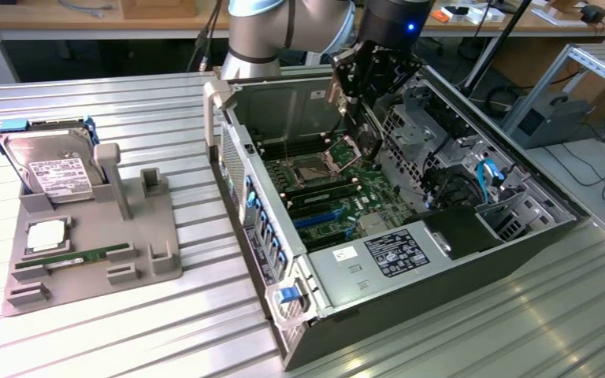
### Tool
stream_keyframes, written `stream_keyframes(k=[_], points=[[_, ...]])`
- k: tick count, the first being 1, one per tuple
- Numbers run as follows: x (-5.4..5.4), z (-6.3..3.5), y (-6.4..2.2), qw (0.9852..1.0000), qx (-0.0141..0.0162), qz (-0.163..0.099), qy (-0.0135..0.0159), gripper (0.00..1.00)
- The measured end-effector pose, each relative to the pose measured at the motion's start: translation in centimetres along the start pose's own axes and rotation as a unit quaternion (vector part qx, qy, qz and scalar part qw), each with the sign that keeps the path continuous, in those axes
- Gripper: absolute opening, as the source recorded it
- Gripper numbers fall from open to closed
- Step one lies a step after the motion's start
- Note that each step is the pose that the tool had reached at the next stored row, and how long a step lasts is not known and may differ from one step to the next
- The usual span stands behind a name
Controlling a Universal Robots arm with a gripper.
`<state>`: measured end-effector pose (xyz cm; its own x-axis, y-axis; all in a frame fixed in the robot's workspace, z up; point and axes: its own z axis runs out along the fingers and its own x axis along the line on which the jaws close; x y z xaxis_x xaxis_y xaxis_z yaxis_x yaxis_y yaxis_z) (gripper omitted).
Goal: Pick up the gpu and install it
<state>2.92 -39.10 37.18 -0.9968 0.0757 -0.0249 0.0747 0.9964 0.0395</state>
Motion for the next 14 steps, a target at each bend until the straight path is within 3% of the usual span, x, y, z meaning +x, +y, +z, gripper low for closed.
stream_keyframes(k=[14], points=[[-0.29,0.43,0.01,1.0000,0.0000,0.000,0.0000,0.27]])
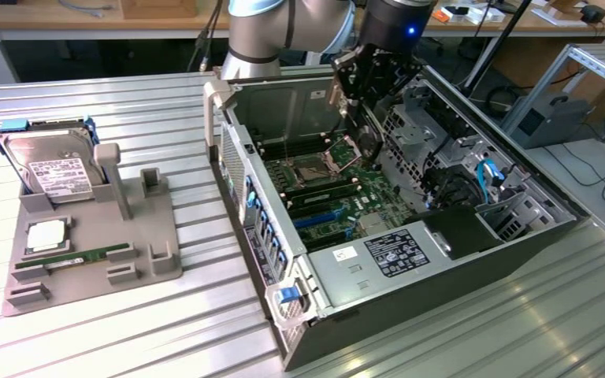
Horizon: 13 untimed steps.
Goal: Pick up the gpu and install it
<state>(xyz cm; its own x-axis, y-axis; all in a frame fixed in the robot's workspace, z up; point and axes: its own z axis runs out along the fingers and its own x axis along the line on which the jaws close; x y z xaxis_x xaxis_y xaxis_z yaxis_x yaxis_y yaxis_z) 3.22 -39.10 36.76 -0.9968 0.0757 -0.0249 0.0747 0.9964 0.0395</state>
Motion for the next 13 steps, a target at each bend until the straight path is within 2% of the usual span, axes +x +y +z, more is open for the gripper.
stream_keyframes(k=[13], points=[[-0.35,0.30,0.02,1.0000,0.0000,0.000,0.0000,0.27]])
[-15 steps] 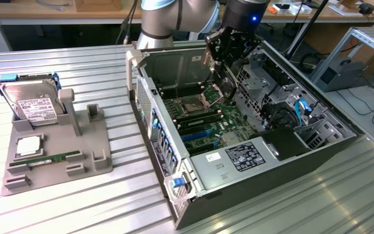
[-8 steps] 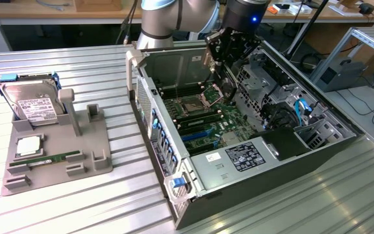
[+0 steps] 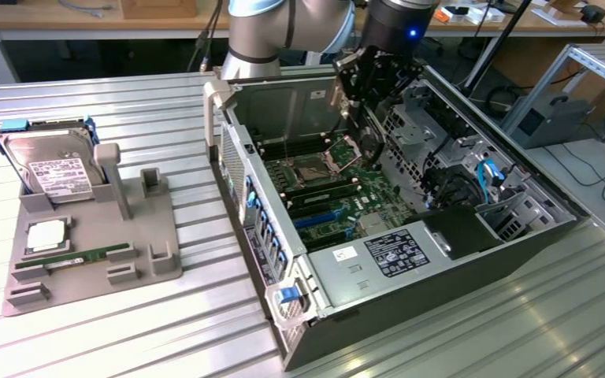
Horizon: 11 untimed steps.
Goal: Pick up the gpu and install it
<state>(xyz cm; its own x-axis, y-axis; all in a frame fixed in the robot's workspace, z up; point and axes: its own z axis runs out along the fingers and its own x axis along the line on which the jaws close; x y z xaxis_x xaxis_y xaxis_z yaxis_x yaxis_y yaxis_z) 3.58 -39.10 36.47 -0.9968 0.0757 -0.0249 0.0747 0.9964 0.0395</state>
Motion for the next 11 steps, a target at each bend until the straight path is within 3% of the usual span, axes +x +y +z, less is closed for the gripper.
stream_keyframes(k=[11], points=[[-0.57,0.51,0.02,1.0000,0.0004,0.000,0.0000,0.27]])
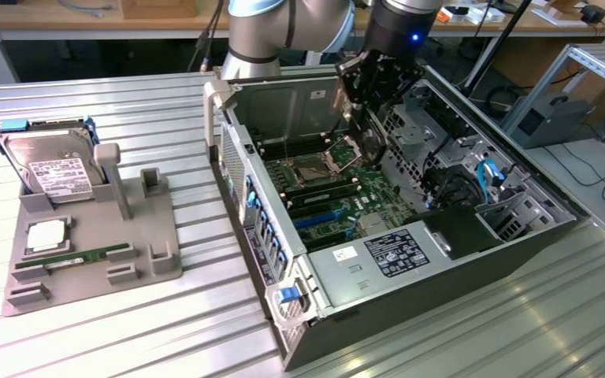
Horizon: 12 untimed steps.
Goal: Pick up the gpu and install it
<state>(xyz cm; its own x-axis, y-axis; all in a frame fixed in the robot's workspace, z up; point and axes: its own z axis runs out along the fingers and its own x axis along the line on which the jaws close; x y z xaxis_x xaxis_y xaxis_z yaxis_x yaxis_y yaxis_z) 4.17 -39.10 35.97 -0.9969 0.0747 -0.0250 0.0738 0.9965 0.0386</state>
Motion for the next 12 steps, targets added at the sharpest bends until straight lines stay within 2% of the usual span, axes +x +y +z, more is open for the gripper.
stream_keyframes(k=[9,11,12], points=[[-0.6,1.03,-0.35,1.0000,0.0015,-0.004,0.0011,0.27],[-0.7,1.25,-0.53,0.9999,0.0018,-0.016,0.0016,0.27],[-0.6,1.32,-0.54,0.9993,0.0014,-0.037,0.0024,0.27]])
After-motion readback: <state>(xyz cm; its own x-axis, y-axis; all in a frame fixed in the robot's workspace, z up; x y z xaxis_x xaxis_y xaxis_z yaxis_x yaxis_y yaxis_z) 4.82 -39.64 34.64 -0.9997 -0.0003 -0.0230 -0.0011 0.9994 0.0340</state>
